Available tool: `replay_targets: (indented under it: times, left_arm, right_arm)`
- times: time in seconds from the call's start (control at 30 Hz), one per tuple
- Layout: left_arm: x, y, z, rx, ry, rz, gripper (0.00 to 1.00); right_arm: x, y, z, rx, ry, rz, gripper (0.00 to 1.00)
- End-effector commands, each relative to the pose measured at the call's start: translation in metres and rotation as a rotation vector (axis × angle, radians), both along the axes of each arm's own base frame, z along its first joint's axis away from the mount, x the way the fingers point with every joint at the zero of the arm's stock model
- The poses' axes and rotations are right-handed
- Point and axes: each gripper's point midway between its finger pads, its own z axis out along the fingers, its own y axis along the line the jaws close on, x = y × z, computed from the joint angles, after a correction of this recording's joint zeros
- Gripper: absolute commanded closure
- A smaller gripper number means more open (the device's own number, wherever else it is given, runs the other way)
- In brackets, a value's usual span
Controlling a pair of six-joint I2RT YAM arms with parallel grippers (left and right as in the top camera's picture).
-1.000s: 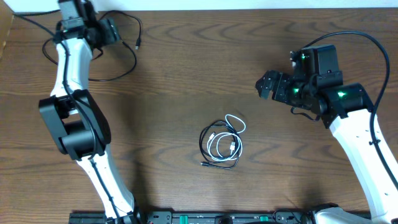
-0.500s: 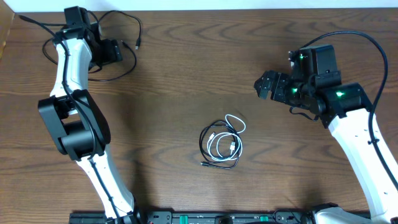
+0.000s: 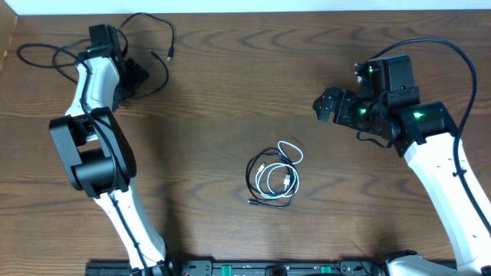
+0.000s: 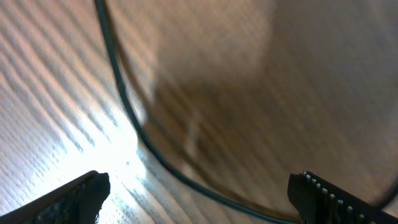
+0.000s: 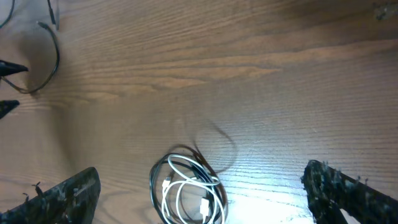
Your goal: Untangle cables
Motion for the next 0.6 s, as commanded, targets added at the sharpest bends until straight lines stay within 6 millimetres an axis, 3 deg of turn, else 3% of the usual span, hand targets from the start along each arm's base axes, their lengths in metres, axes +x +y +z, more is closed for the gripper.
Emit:
replay_targets:
  times: [0.0,0.27,0.47,0.57]
  left_arm:
    - [-0.006,0.005,-0.010,0.007,0.011,0.064,0.08]
    - [-0.017,0.002,-0.032,-0.015,0.020,0.134,0.23]
    - [-0.022,0.001,-0.045,-0.030,0.036,0.172,0.24]
    - [-0.018,0.001,-0.054,-0.030,0.032,0.172,0.36]
  right_arm:
    - [0.000,0.001,-0.004,-0.010,0.008,0.000,0.01]
    - [0.001,0.001,-0.003,-0.009,0.005,-0.001,0.01]
    - [0.001,0.001,-0.003,-0.009,0.004,-0.001,0.01]
    - [0.001,0.001,-0.003,-0.009,0.005,-0.001,0.01]
